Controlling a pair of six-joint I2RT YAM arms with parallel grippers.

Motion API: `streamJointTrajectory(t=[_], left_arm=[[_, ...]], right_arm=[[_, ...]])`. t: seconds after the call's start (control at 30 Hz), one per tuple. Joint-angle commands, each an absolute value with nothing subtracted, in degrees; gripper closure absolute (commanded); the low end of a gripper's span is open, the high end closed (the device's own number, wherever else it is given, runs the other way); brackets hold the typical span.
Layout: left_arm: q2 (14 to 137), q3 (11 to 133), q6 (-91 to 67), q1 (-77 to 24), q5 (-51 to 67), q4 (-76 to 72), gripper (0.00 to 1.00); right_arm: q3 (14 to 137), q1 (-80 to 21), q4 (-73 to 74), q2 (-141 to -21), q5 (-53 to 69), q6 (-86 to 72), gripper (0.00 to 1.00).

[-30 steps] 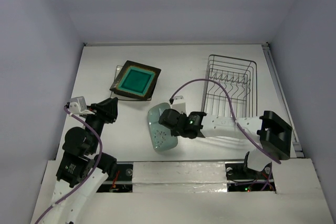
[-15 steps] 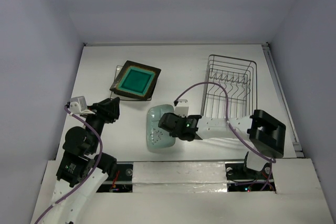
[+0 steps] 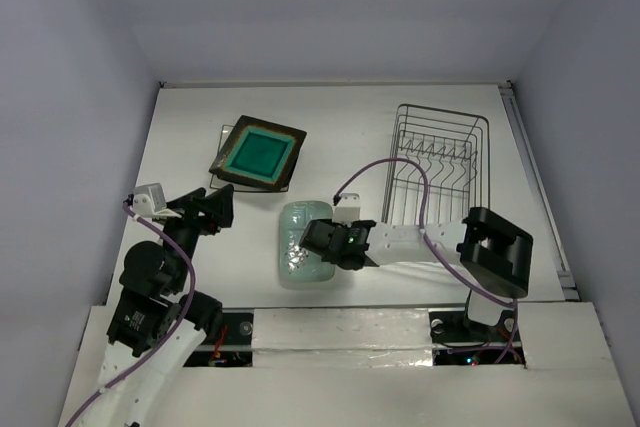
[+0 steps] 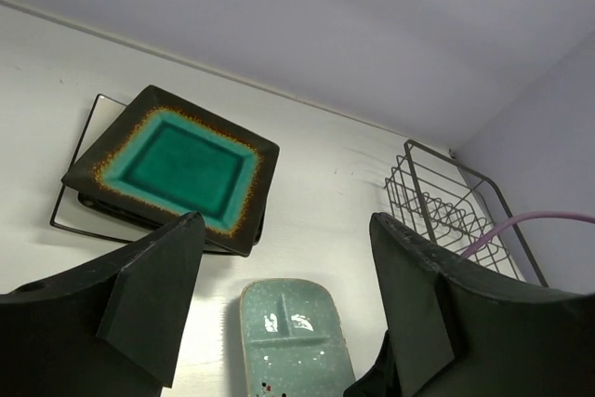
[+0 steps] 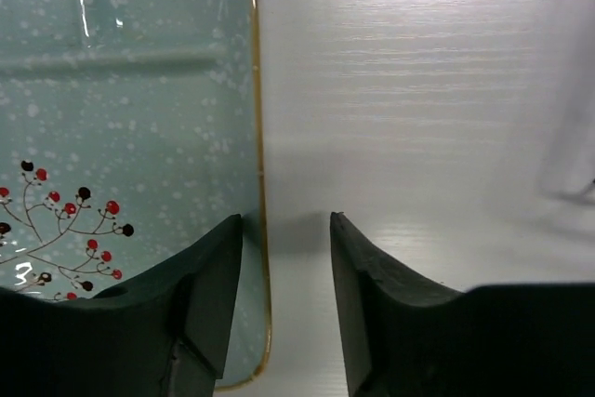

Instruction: Unload the plates from the dish rack

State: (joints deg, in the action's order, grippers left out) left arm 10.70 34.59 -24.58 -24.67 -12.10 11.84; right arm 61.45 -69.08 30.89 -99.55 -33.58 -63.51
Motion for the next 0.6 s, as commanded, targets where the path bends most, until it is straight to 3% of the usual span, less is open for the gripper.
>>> streamJointTrajectory(t=[0.0, 0.1, 0.2, 0.3, 0.33, 0.37, 0.57], left_arm=[[11.2, 35.4, -24.5, -24.8, -11.9, 9.3, 0.31], [11.5, 35.4, -24.5, -24.8, -11.9, 9.4, 0.26], [11.6, 35.4, -24.3, -24.8, -11.9, 9.3, 0.2], [11.5, 35.6, -23.9, -24.8, -11.9, 9.1, 0.13], [11.2, 35.7, -23.9, -24.8, -11.9, 9.0, 0.1], [11.1, 35.9, -23.8, -24.8, -11.9, 9.0, 0.01], [11.4, 38.1, -22.8, -24.8, -11.9, 9.4, 0.01]], right_arm=[[62.8, -69.4, 35.4, -96.7, -37.7, -64.1, 0.51], [63.4, -70.0, 36.7, -93.0, -38.7, -63.7, 0.45], [66.2, -71.4, 40.2, -87.8, -42.0, -63.0, 0.45], [70.5, -73.2, 44.5, -81.4, -46.3, -62.3, 0.69], [71.4, -74.3, 45.7, -79.5, -47.7, -62.3, 0.97], [72.3, -74.9, 46.9, -77.5, -50.7, -62.1, 1.0], [68.6, -76.7, 33.6, -58.2, -57.0, -51.9, 1.0]])
